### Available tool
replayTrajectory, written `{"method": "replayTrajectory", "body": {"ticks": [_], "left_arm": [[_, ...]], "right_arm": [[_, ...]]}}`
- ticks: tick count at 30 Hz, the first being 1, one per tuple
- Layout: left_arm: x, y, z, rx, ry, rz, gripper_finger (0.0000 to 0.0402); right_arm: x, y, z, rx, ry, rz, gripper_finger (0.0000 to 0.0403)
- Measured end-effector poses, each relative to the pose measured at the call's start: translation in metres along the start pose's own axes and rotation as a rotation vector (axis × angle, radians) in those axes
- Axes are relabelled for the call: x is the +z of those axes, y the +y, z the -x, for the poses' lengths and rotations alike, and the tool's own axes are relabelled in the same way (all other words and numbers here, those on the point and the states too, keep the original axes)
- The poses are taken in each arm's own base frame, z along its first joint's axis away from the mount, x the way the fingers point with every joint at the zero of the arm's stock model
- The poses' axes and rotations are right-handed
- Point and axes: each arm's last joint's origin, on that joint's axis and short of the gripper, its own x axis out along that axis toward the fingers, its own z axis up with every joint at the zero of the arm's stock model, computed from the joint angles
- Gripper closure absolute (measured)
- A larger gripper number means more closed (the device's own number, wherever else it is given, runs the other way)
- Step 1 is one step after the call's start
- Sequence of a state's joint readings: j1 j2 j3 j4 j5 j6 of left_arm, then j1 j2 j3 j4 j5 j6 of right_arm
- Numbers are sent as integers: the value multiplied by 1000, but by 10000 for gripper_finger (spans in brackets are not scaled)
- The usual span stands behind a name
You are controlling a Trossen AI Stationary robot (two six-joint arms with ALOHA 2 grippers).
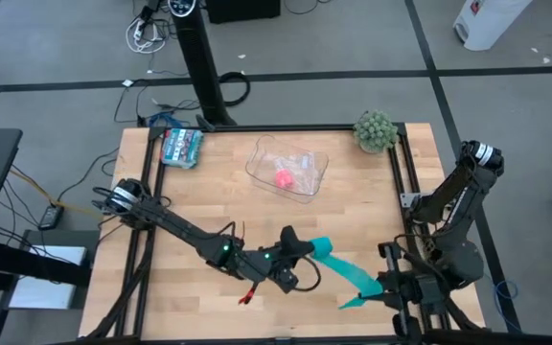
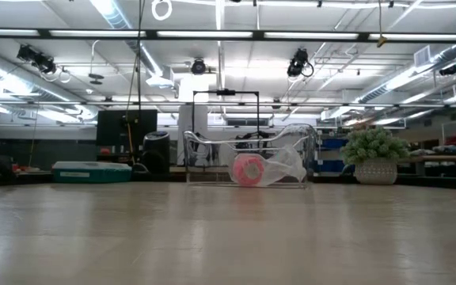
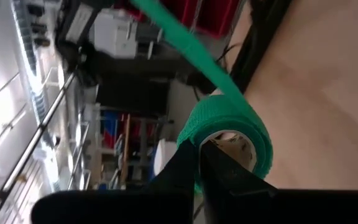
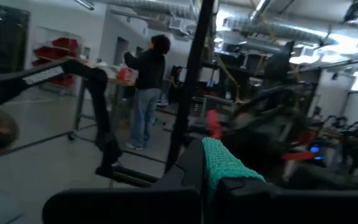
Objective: Roll bandage
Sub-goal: Roll the blue bandage
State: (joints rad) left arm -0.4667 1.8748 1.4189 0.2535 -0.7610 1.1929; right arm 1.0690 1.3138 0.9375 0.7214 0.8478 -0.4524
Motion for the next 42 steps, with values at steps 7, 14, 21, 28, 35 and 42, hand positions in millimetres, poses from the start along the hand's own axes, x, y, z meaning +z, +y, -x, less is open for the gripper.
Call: {"method": "replayTrajectory", "body": {"ticks": [7,14,21,28,35,42], "left_arm": [[13,-4,11,-31,-106,73,386],[24,-8,20,-91,-223,152,386],[35,-17,28,-121,-288,167,386],[49,-27,34,-110,-370,199,386],[58,-22,44,-39,-382,260,385],[61,-14,46,4,-414,408,383]], "right_arm": [[8,-20,-4,-49,-16,7,403],[2,-34,-16,-116,-3,23,403],[5,-51,-20,-173,-6,21,403],[-7,-65,-30,-226,77,61,403],[-27,-73,-35,-266,221,90,400],[-59,-77,-41,-304,378,34,346]]}}
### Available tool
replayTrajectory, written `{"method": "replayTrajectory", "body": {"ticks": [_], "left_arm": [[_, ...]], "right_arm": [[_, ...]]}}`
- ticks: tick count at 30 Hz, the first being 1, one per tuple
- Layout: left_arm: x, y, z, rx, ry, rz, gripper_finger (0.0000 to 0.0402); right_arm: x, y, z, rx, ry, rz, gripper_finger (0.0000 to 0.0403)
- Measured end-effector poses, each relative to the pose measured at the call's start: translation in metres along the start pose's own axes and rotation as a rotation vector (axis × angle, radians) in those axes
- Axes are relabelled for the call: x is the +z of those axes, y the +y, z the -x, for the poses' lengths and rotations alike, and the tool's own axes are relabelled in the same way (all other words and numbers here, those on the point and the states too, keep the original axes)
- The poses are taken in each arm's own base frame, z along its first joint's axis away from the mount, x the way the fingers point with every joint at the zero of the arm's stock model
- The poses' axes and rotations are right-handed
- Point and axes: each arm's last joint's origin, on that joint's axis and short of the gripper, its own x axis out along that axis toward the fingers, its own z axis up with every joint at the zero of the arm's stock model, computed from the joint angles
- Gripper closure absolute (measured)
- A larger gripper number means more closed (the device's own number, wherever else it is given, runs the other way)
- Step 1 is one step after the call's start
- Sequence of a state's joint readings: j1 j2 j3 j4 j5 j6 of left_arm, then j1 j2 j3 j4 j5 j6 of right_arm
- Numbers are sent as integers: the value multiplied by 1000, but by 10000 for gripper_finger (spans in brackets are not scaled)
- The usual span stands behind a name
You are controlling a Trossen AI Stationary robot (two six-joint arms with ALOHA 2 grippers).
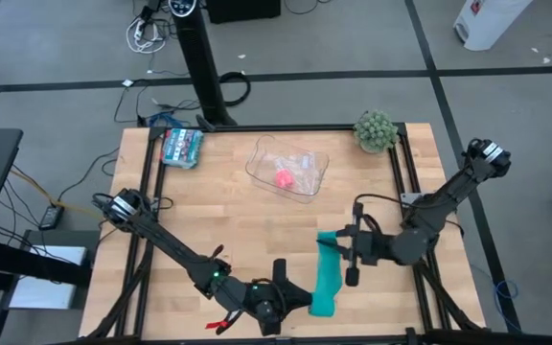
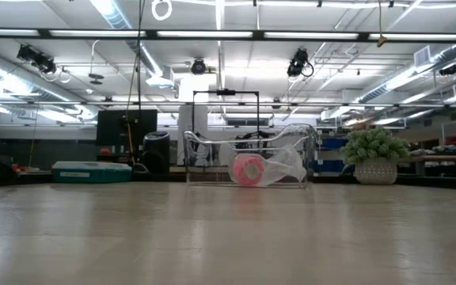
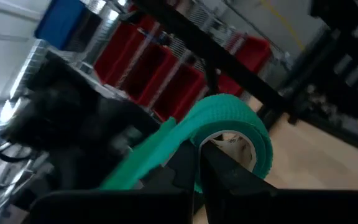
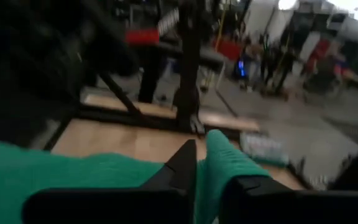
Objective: Roll bandage
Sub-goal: Roll the blue bandage
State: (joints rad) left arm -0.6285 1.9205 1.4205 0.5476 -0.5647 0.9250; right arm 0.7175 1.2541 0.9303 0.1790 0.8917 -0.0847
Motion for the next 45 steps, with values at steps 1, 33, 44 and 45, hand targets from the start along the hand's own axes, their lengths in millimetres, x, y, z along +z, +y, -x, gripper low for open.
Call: {"method": "replayTrajectory", "body": {"ticks": [1,33,44,45], "left_arm": [[1,2,0,7,-2,20,383],[4,14,-2,113,47,140,383],[6,14,-1,111,44,116,383],[5,14,-1,107,47,114,382]], "right_arm": [[-6,0,-3,-6,18,-17,334],[-109,-16,-4,114,-41,-650,175],[-139,-45,1,140,-147,-1190,177],[-142,-47,1,131,-139,-1219,177]]}}
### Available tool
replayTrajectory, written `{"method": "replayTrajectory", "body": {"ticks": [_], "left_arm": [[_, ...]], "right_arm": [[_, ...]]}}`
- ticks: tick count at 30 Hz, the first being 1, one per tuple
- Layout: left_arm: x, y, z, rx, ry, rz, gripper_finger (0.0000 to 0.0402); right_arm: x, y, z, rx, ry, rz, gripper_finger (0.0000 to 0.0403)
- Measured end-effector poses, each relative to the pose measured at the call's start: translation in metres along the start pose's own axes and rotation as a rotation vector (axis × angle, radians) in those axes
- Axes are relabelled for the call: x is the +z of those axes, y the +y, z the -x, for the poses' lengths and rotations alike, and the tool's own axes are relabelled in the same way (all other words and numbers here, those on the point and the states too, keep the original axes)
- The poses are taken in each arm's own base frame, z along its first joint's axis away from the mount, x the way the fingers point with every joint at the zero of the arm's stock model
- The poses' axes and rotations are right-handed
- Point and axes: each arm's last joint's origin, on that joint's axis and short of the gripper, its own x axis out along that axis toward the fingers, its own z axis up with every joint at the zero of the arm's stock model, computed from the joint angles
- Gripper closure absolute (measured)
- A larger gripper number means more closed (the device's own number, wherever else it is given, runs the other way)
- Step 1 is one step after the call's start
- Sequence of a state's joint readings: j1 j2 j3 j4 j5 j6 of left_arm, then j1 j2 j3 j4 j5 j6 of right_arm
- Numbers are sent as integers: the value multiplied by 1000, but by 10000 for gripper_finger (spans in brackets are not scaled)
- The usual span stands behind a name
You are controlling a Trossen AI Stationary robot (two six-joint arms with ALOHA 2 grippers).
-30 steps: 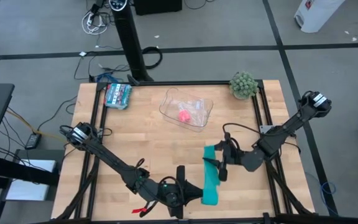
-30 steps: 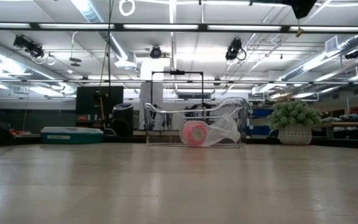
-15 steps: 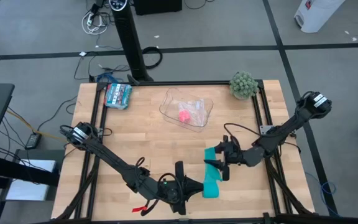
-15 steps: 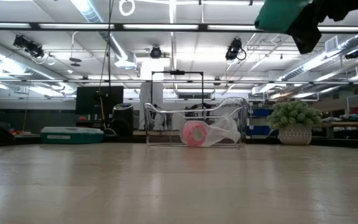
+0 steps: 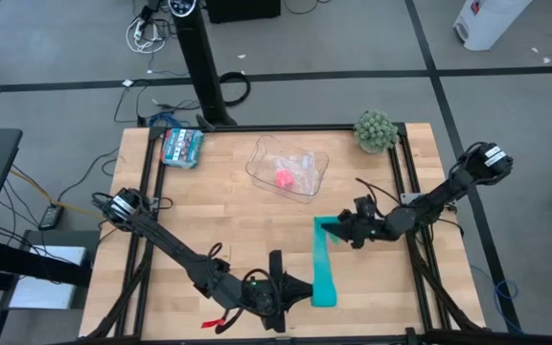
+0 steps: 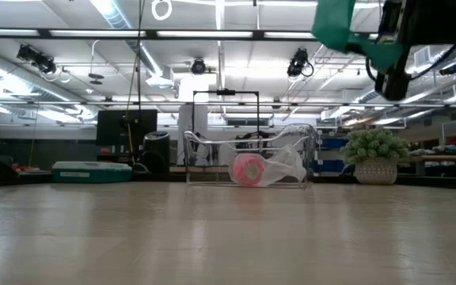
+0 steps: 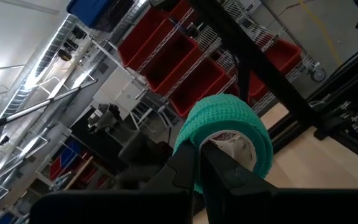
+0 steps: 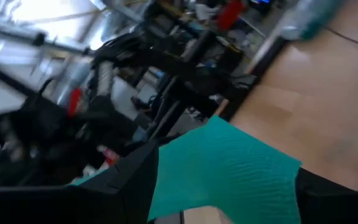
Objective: Roll bandage
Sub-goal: Roll the blue bandage
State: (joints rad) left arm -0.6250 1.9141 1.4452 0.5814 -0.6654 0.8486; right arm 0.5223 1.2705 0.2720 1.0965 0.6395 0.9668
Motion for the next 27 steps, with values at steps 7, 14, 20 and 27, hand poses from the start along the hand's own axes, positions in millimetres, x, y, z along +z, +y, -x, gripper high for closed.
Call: {"method": "replayTrajectory", "body": {"ticks": [7,14,20,27], "left_arm": [[0,-3,1,-19,8,0,382],[2,-5,3,-27,0,2,382],[4,-6,5,-31,-4,2,382],[5,-7,6,-37,-12,4,382]], "right_arm": [[9,-22,7,-43,-56,-24,177],[31,-41,16,-26,-211,-73,177],[42,-59,22,-89,-285,-71,177],[53,-72,25,-140,-354,-66,177]]}}
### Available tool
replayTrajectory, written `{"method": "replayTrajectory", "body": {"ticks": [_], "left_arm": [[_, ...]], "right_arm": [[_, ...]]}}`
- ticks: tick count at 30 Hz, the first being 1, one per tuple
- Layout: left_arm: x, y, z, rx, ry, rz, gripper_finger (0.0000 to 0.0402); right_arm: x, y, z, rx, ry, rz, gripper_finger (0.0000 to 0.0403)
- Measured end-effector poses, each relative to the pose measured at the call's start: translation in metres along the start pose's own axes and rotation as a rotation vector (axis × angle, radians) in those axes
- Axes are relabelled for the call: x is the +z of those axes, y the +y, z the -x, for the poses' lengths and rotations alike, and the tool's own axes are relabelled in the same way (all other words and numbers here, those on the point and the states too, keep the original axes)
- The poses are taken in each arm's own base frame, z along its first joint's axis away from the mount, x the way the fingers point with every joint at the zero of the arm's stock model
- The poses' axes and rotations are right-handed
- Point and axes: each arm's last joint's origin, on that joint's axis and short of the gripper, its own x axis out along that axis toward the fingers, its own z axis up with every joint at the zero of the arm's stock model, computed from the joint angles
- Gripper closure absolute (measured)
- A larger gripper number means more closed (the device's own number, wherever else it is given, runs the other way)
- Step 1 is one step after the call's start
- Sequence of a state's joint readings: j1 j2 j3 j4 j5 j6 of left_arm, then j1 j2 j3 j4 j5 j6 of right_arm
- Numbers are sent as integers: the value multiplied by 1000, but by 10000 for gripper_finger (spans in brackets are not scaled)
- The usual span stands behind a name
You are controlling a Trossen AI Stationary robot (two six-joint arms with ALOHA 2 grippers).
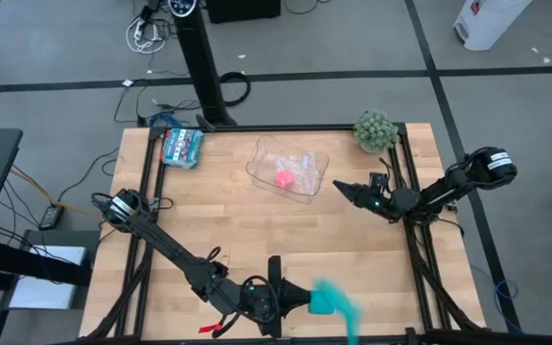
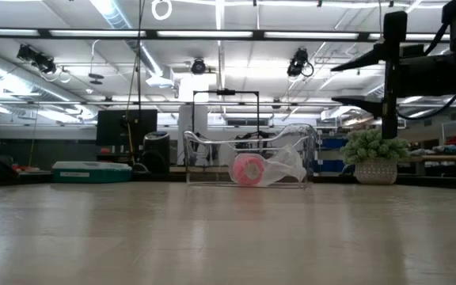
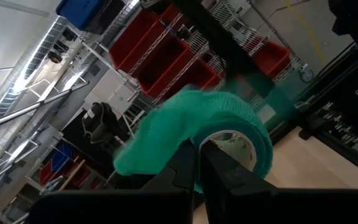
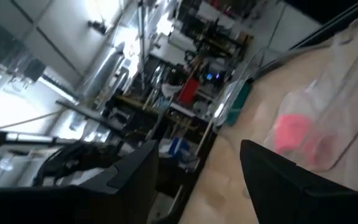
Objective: Roll bandage
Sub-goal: Roll the blue bandage
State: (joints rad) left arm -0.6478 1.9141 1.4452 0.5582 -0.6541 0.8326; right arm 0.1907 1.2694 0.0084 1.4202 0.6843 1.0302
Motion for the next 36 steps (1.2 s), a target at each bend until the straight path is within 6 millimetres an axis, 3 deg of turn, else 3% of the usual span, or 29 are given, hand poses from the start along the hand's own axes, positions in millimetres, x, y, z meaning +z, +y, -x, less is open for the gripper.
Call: {"method": "replayTrajectory", "body": {"ticks": [12,18,23,29,36], "left_arm": [[1,0,1,8,-7,7,382],[0,5,1,66,54,66,382],[4,33,5,150,89,143,382],[17,67,17,207,79,179,382],[6,87,10,287,148,133,382]], "right_arm": [[3,7,-9,81,38,22,177],[-4,27,-12,305,192,158,182],[-19,54,-10,460,228,304,204],[-39,72,-6,517,296,453,221],[-62,108,-4,576,325,670,222]]}}
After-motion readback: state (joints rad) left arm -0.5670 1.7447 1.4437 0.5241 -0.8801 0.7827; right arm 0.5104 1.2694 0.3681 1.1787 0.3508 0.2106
